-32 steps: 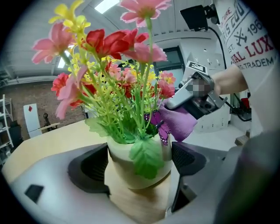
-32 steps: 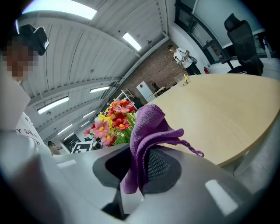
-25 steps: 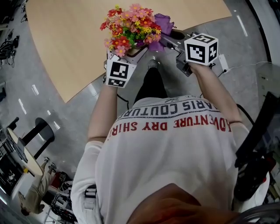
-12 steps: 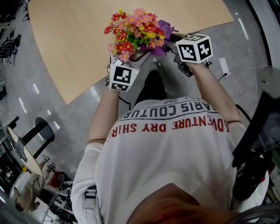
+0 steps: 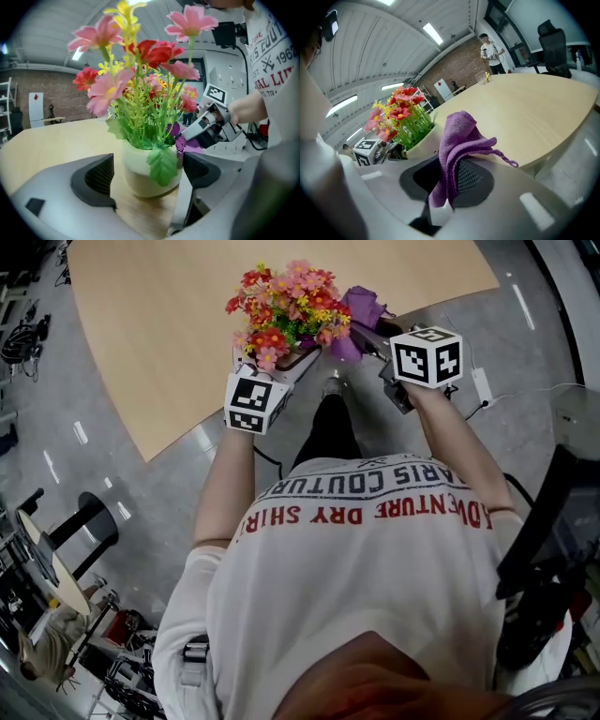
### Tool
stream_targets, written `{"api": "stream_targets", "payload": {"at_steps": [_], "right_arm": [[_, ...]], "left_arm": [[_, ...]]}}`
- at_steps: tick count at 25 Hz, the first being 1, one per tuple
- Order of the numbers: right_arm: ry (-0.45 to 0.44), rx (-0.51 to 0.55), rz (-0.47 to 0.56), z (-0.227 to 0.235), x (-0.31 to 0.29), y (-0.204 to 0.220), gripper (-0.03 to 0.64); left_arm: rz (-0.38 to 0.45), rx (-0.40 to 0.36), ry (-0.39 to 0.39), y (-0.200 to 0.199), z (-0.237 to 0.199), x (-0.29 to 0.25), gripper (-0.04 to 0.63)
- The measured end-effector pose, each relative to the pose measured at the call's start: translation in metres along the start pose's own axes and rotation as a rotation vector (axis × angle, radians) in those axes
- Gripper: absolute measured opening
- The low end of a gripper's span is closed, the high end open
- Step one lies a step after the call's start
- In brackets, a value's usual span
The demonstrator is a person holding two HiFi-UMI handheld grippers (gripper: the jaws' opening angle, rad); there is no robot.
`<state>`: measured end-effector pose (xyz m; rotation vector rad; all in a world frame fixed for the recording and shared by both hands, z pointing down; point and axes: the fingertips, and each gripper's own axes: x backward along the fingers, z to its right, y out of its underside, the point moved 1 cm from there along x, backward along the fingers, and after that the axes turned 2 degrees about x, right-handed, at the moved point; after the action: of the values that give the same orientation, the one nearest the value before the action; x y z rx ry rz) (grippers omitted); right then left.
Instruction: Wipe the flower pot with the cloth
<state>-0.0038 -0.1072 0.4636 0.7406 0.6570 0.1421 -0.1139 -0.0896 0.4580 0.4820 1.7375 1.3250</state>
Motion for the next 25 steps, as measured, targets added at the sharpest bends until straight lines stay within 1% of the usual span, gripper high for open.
{"api": "stream_targets", "payload": {"at_steps": [1, 3, 5, 6, 8, 10, 11, 14, 17, 20, 22, 25], "right_arm": [[0.006, -0.004, 0.019, 0.000, 0.008, -0.001, 0.046], [0.015, -0.016, 0.051, 0.000, 0.026, -0.002, 0.046], [0.021, -0.030, 0.077, 0.001, 0.043, 0.001, 0.046], [0.024, -0.035, 0.086, 0.001, 0.050, 0.004, 0.046], [0.030, -0.046, 0.103, 0.003, 0.062, 0.011, 0.046], [0.037, -0.059, 0.117, 0.003, 0.077, 0.019, 0.046], [0.042, -0.063, 0.122, 0.001, 0.086, 0.022, 0.046], [0.061, -0.063, 0.130, -0.006, 0.110, 0.029, 0.046], [0.055, -0.065, 0.158, -0.012, 0.127, 0.033, 0.046], [0.025, -0.063, 0.206, -0.021, 0.136, 0.030, 0.046], [0.016, -0.048, 0.217, -0.023, 0.138, 0.027, 0.046], [-0.012, -0.041, 0.234, -0.029, 0.139, 0.025, 0.046]], "left_arm": [[0.001, 0.019, -0.019, 0.000, 0.000, 0.003, 0.459], [-0.002, 0.026, -0.077, 0.001, 0.002, 0.010, 0.459], [-0.002, 0.031, -0.159, 0.003, 0.004, 0.016, 0.459], [0.002, 0.048, -0.207, 0.006, 0.004, 0.018, 0.459], [0.014, 0.111, -0.303, 0.011, 0.005, 0.021, 0.459], [0.019, 0.171, -0.382, 0.015, 0.008, 0.025, 0.459], [0.019, 0.186, -0.415, 0.015, 0.011, 0.026, 0.459], [0.025, 0.187, -0.495, 0.006, 0.023, 0.027, 0.459], [0.020, 0.197, -0.538, 0.002, 0.031, 0.022, 0.459], [-0.001, 0.210, -0.557, 0.005, 0.032, 0.013, 0.459], [-0.017, 0.220, -0.567, 0.007, 0.030, 0.008, 0.459], [-0.015, 0.207, -0.586, 0.009, 0.026, 0.005, 0.459]]}}
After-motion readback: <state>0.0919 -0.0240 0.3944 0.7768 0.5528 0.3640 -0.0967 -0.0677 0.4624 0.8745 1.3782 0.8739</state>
